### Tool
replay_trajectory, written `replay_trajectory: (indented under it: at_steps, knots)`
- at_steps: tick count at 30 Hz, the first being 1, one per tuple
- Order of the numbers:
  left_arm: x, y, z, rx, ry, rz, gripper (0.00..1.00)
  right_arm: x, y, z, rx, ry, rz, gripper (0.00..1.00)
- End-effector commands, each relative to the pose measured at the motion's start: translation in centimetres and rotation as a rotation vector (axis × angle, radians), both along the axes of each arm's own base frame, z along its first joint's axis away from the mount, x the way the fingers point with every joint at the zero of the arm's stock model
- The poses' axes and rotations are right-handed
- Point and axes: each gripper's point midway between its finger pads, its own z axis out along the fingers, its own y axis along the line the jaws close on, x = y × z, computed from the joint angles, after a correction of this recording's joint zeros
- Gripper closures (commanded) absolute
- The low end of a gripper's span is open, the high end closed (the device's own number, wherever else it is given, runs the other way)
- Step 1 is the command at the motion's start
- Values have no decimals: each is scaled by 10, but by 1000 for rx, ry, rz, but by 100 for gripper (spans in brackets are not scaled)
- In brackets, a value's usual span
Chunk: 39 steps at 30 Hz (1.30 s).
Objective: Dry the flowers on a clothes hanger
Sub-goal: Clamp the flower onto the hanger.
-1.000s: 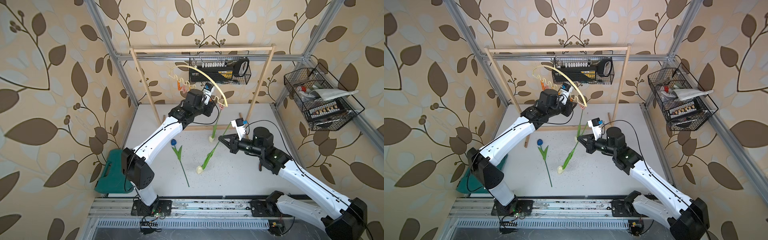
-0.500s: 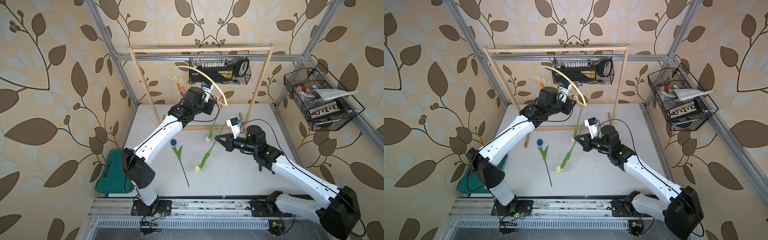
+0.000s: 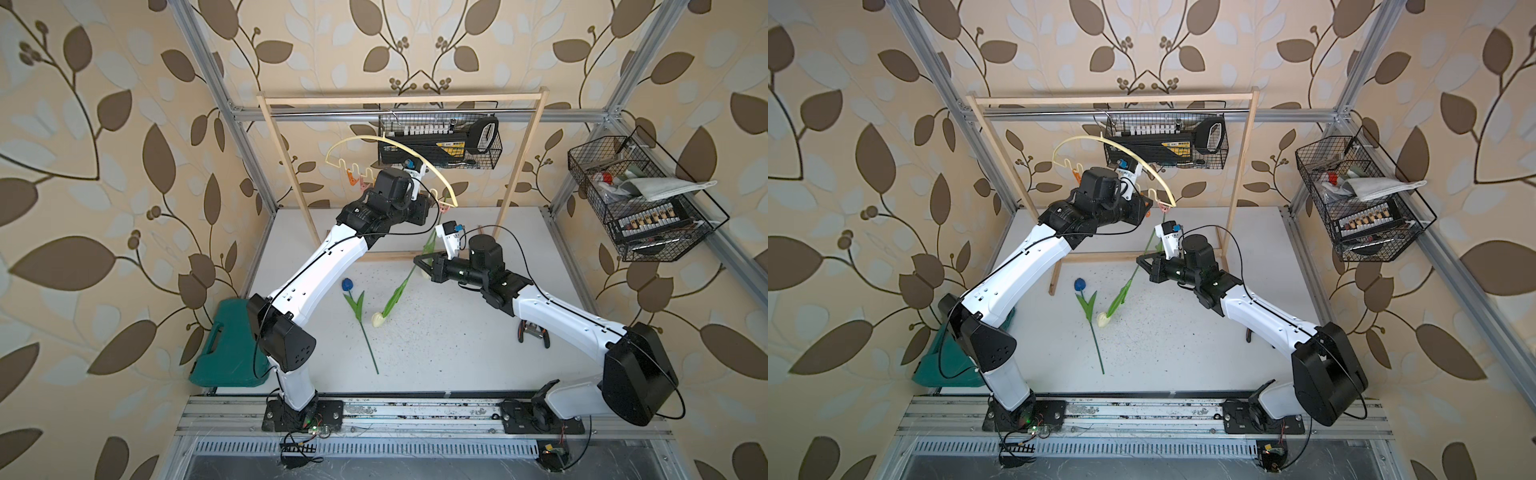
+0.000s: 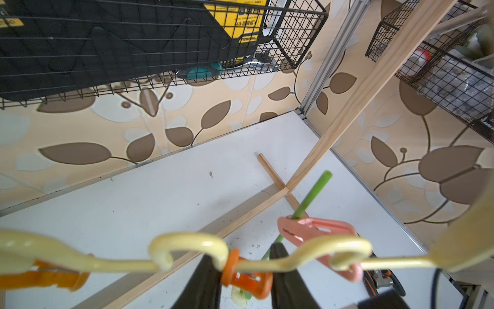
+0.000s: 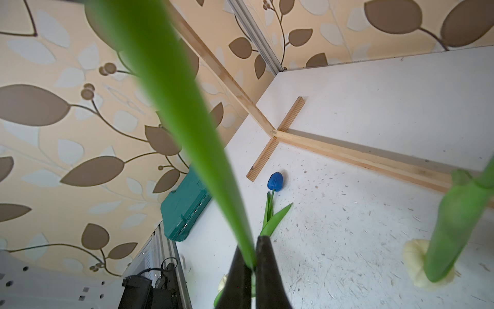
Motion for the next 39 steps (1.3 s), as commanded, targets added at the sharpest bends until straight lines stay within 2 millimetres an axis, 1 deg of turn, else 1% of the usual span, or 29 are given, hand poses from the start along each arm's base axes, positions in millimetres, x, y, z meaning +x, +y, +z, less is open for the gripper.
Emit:
replay_trajectory:
  at_steps: [1, 6, 15, 20, 29, 35, 39]
  knots:
    - [-2, 3, 21, -46, -11, 15, 68, 17, 0, 9, 29, -6, -54, 100]
    - [-7, 3, 24, -70, 9, 10, 69, 32, -3, 7, 35, 16, -109, 100]
    - [-10, 5, 25, -89, 28, 22, 71, 54, -4, 21, 87, 33, -188, 100]
    - [-10, 9, 27, -108, 36, 36, 71, 61, 3, 25, 126, 44, -186, 100]
    - [-8, 11, 25, -143, 71, 54, 74, 64, 11, 35, 175, 45, -160, 100]
    - [-6, 12, 19, -145, 80, 62, 74, 61, 12, 48, 206, 30, -143, 100]
    - [-4, 11, 16, -151, 88, 63, 74, 60, 17, 54, 225, 27, -120, 100]
